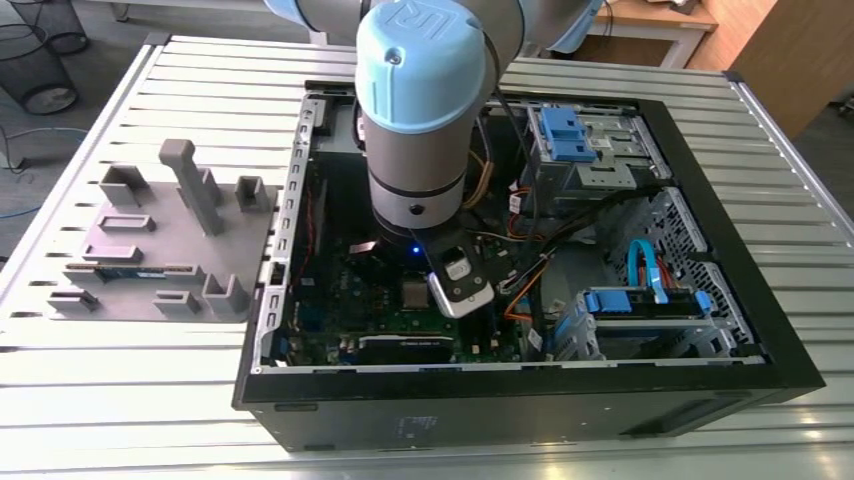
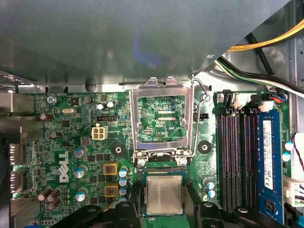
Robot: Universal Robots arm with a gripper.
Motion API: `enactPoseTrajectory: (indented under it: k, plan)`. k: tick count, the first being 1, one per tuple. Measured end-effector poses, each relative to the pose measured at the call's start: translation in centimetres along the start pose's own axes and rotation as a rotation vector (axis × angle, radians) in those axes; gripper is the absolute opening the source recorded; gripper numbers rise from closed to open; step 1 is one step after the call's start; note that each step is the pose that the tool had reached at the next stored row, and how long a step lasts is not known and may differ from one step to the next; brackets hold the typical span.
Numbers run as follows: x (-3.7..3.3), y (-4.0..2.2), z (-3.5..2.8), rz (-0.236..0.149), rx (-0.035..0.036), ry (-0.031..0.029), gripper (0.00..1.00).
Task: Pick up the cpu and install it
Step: 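Place the cpu into insertion slot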
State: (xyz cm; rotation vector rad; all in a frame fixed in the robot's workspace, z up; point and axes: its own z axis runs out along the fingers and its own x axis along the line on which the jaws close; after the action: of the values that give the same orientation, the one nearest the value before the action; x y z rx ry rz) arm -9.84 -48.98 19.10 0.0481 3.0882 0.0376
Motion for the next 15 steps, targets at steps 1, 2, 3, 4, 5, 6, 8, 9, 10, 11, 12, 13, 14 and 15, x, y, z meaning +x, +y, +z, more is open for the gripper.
enactPoseTrajectory:
  k: [1,2,3,4,5,6,8,9,10,11,12,13,14,15]
  plan:
    - [0.00,0.00,0.00,0.000,0.0000,0.0000,0.48]
    - [0.01,0.00,0.00,0.000,0.0000,0.0000,0.48]
    - [0.01,0.00,0.00,0.000,0.0000,0.0000,0.48]
    - [0.01,0.00,0.00,0.000,0.0000,0.0000,0.48]
    - [0.02,0.00,0.00,0.000,0.0000,0.0000,0.48]
    - [0.02,0.00,0.00,0.000,0.0000,0.0000,0.48]
    - [0.03,0.00,0.00,0.000,0.0001,0.0000,0.46]
    - [0.04,-0.01,-0.01,0.000,0.0003,0.0002,0.46]
    - [0.04,-0.01,-0.01,0.000,0.0002,0.0001,0.41]
    - [0.04,-0.01,-0.01,0.000,0.0002,0.0001,0.41]
    - [0.04,-0.01,-0.01,0.000,0.0002,0.0000,0.41]
    - [0.05,0.00,-0.01,0.000,0.0001,0.0000,0.41]
    - [0.05,0.00,-0.01,0.000,0.0001,0.0000,0.41]
    - [0.05,0.00,-0.01,0.000,0.0001,-0.0001,0.41]
